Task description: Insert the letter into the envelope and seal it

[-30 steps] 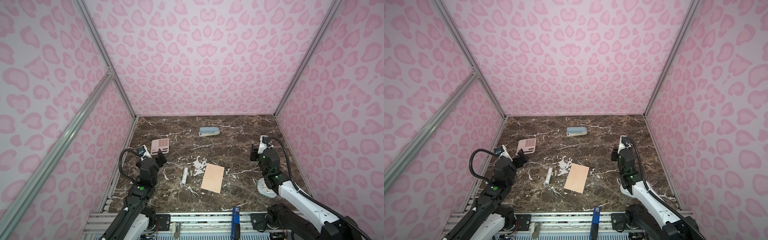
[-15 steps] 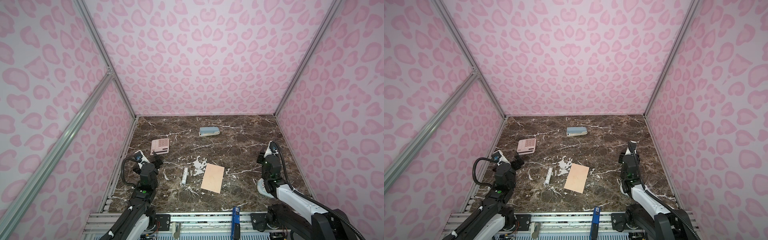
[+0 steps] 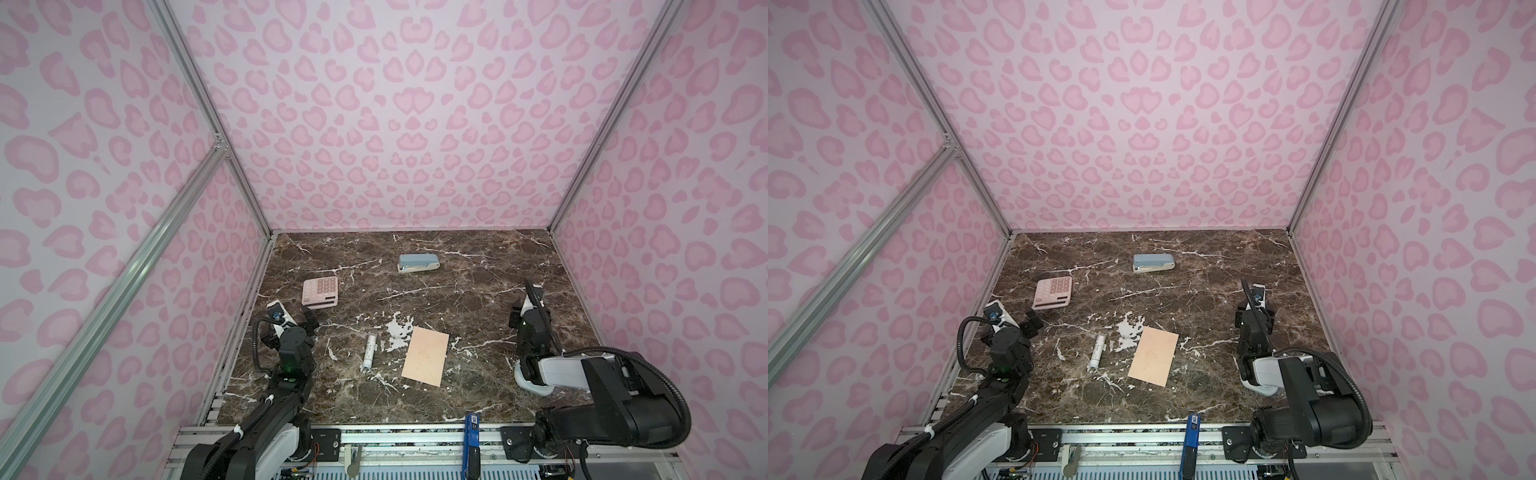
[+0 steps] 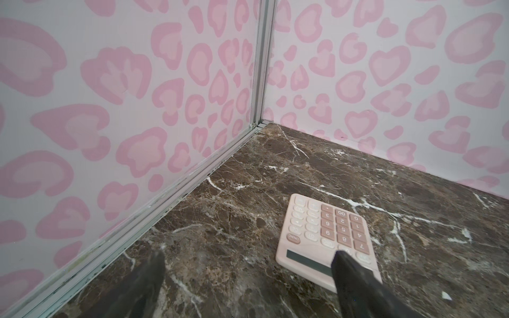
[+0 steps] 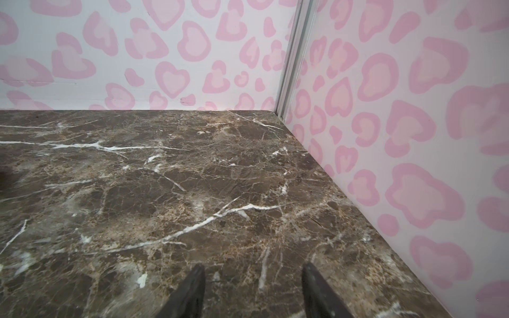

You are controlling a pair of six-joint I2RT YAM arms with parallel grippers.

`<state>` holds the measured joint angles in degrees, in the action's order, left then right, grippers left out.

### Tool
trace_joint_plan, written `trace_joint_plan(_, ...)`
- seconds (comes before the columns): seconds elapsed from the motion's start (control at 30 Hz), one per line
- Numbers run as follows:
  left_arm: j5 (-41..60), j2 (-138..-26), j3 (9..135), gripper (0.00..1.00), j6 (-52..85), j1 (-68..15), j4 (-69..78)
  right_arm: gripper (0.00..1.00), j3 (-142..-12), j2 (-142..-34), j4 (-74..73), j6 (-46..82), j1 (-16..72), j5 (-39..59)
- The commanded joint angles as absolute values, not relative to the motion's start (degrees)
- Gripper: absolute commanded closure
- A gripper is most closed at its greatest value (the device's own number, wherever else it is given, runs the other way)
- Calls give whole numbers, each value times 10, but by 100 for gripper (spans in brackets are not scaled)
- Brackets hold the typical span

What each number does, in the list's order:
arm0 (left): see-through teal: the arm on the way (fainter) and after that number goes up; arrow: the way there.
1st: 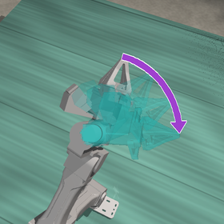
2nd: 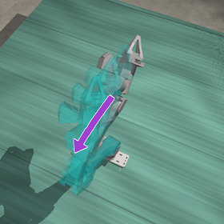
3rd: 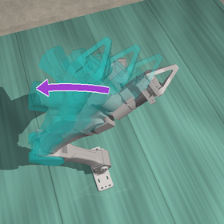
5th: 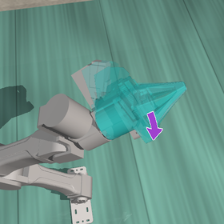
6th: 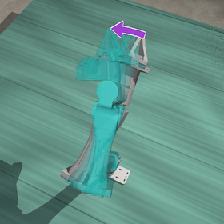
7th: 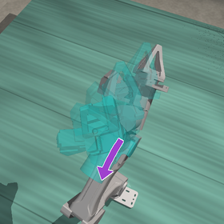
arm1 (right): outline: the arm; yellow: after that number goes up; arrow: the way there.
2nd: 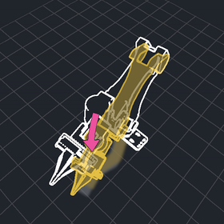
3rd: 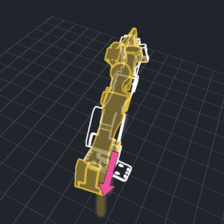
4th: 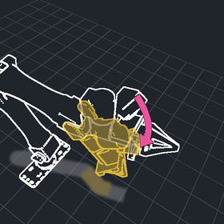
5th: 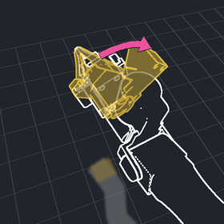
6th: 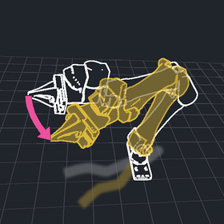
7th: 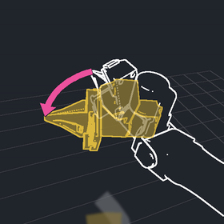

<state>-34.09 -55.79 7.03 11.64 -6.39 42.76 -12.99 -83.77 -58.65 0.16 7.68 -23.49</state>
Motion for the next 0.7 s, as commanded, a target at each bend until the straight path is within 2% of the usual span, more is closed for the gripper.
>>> trace_joint_plan(0.0,-300,-607,66,3,89,-48,556,40,-135,-891,-688,-7,74,-217)
trace_joint_plan(0.07,-291,-642,55,3,69,-42,620,40,-142,-912,-714,-20,73,-208)
trace_joint_plan(0.17,-253,-687,47,3,62,-25,682,38,-176,-880,-596,-2,64,-191)
trace_joint_plan(0.27,-220,-751,50,3,66,-15,736,29,-187,-886,-579,9,44,-162)
trace_joint_plan(0.33,-205,-802,51,3,63,-14,787,2,-193,-882,-560,10,44,-157)
trace_joint_plan(0.43,-163,-819,58,0,47,-14,792,2,-199,-883,-549,14,36,-144)
trace_joint_plan(0.53,-153,-859,96,1,38,-14,773,2,-199,-883,-549,14,35,-141)
trace_joint_plan(0.6,-138,-835,115,4,38,-14,693,2,-200,-883,-549,14,36,-141)
trace_joint_plan(0.67,-134,-854,118,4,34,-14,717,2,-199,-882,-549,14,35,-141)
